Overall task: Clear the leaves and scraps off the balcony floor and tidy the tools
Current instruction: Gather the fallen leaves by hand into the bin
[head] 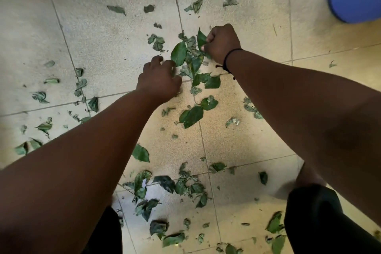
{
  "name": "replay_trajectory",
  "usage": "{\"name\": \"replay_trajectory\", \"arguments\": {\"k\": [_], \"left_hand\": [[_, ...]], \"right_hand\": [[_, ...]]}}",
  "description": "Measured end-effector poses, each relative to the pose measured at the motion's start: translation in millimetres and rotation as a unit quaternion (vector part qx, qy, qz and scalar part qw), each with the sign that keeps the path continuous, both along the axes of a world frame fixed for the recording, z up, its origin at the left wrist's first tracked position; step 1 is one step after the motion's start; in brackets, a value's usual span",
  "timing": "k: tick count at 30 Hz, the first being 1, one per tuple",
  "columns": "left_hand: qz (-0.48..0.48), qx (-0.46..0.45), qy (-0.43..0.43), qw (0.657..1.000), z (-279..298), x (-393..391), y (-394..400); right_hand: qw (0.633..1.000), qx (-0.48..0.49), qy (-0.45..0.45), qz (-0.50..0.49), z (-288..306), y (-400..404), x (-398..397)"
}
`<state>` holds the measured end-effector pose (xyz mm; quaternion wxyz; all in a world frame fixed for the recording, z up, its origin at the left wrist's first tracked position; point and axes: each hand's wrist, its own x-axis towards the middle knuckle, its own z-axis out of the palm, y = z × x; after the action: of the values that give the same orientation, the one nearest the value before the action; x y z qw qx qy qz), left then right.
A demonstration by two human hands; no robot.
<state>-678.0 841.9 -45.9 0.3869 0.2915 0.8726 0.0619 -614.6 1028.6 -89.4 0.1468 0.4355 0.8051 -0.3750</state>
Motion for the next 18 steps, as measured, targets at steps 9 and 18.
{"name": "replay_trajectory", "arguments": {"k": [9,18], "left_hand": [[0.011,0.049,-0.009,0.999,-15.2,-8.9,16.9],[-0.049,0.037,0.012,0.998,-31.5,-16.7,38.3]], "right_hand": [[0.996,-0.029,-0.027,-0.082,-4.2,-7.6,2.6],[0.999,-0.001,-0.033,-0.021,-0.2,-16.5,31.1]]}}
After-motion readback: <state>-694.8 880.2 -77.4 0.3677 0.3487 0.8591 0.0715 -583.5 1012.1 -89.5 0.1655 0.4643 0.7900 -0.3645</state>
